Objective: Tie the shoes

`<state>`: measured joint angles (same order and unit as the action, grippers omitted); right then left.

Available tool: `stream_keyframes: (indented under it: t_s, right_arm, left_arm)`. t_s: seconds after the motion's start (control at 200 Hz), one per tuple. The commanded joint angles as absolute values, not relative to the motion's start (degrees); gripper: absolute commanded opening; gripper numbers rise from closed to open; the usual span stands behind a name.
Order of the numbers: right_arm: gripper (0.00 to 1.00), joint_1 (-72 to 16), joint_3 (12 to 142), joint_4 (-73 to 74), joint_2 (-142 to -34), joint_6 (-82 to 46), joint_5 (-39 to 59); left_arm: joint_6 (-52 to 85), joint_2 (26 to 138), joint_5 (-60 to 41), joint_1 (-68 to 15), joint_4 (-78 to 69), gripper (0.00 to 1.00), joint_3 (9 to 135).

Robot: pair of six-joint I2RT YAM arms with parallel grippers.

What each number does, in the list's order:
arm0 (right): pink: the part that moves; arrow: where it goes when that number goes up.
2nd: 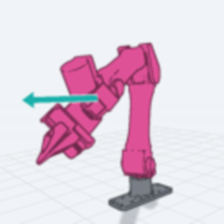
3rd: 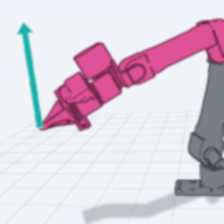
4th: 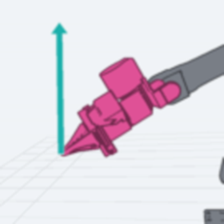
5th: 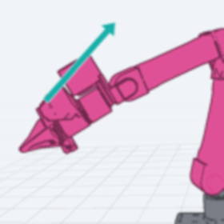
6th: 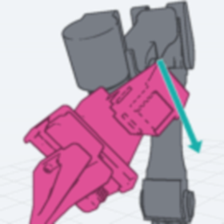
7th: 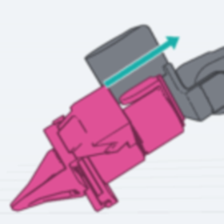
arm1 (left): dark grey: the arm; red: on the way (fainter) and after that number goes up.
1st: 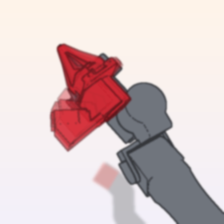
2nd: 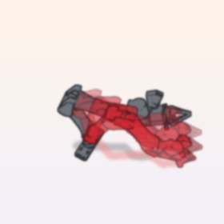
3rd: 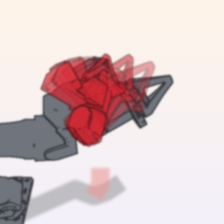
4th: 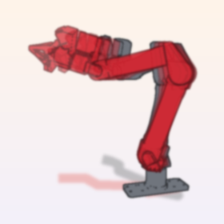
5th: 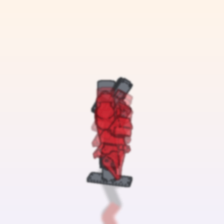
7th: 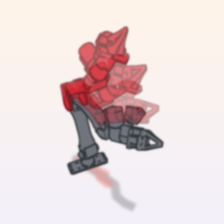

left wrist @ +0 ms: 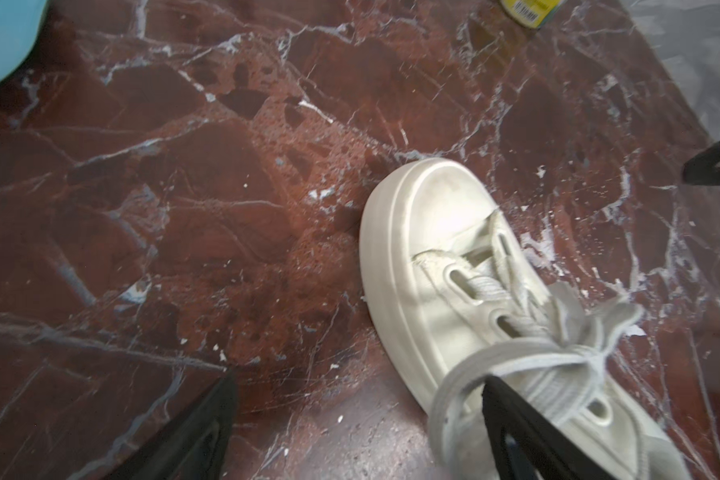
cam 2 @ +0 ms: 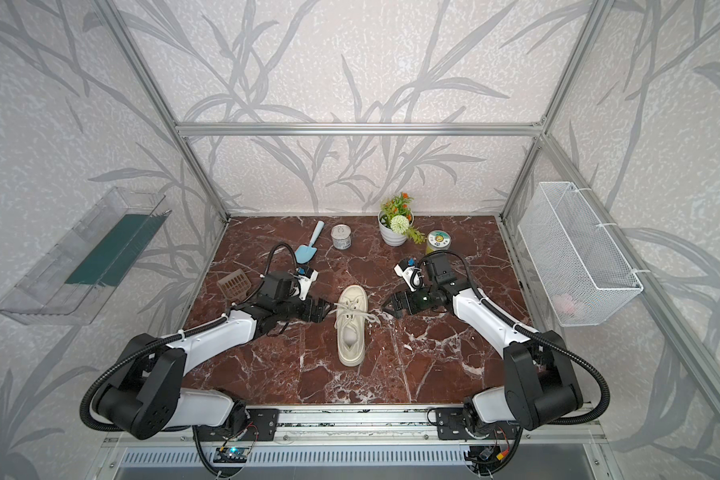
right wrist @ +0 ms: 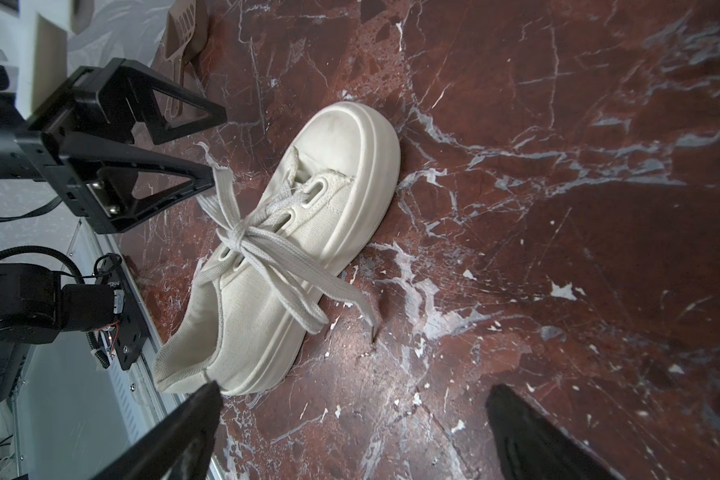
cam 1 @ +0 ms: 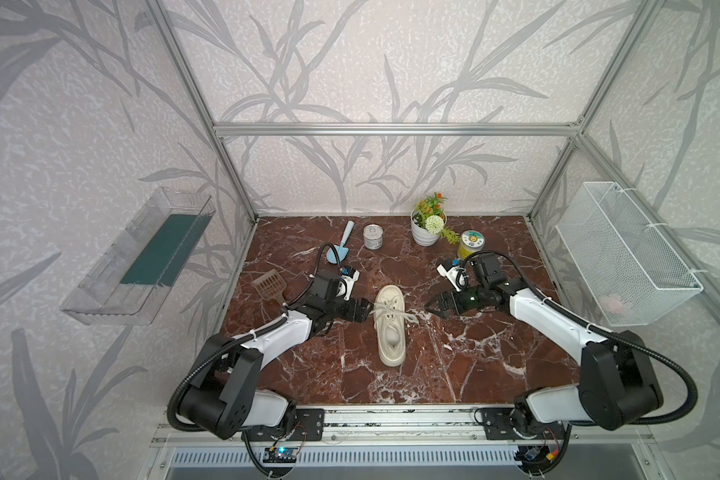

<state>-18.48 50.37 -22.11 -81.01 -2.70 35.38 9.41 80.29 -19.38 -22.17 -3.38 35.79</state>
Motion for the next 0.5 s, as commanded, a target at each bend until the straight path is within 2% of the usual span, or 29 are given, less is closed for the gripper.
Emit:
stream_keyframes:
  t_s: [0.0,0.215,0.495]
  right_arm:
    - [0.99,-18.6,50.7,-22.9,-81.0,-1.9,35.5]
    - [0.99,-18.6,49.9,-23.0,-80.5,-1.6,35.3]
    - [0.99,-18.6,49.6,-23.6,-80.3,-1.0,34.5]
  left_arm:
    - [8.9,81.6,-16.4,-22.5,-2.3,0.93,37.7]
    - [10.0,83.7,-17.7,-22.5,-4.0,0.92,36.5]
    - [8.3,80.1,-15.8,-22.6,-0.2,0.92,35.1]
